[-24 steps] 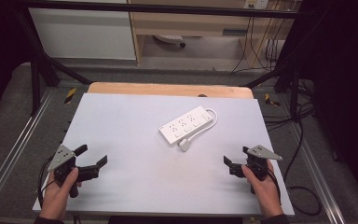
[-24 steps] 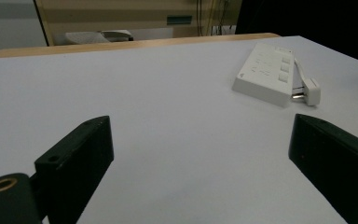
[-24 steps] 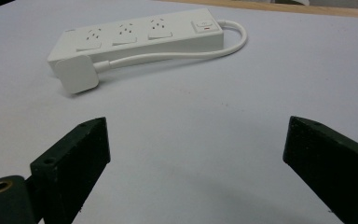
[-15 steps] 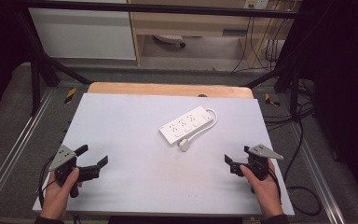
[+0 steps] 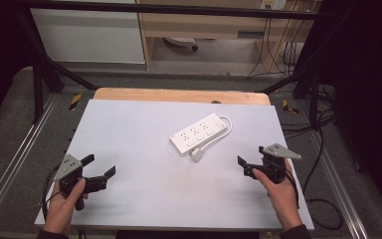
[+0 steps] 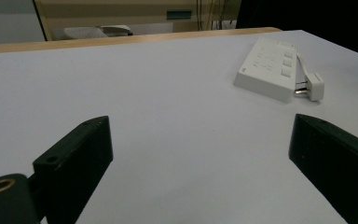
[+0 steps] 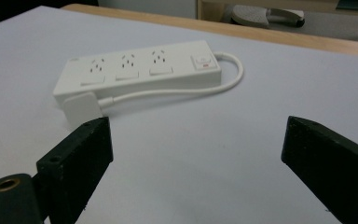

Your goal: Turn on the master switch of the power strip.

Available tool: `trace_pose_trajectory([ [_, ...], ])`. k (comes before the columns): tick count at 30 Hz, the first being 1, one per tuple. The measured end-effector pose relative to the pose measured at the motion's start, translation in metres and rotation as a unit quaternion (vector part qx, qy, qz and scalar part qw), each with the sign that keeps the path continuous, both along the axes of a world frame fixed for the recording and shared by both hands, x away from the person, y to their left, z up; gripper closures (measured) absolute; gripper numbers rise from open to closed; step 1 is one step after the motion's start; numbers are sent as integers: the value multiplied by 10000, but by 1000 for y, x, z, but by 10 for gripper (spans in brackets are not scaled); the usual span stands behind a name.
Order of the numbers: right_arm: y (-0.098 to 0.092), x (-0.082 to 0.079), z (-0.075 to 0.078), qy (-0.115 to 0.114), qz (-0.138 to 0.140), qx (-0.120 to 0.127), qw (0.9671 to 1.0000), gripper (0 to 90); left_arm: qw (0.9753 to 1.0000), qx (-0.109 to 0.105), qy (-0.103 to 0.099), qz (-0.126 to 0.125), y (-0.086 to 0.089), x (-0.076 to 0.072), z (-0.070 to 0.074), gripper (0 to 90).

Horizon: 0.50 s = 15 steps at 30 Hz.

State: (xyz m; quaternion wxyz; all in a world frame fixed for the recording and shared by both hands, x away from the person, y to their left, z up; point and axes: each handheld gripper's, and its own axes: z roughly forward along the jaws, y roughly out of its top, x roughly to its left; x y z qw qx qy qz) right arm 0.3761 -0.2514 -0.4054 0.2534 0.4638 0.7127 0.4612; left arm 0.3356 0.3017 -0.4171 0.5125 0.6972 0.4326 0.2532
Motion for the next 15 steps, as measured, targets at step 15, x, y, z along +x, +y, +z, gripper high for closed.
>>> trace_pose_trajectory([
  [15, 1, 63, 35, -190, -200, -58, 9996, 239, 9999, 98, 56, -18, -2, 9, -3, 62],
])
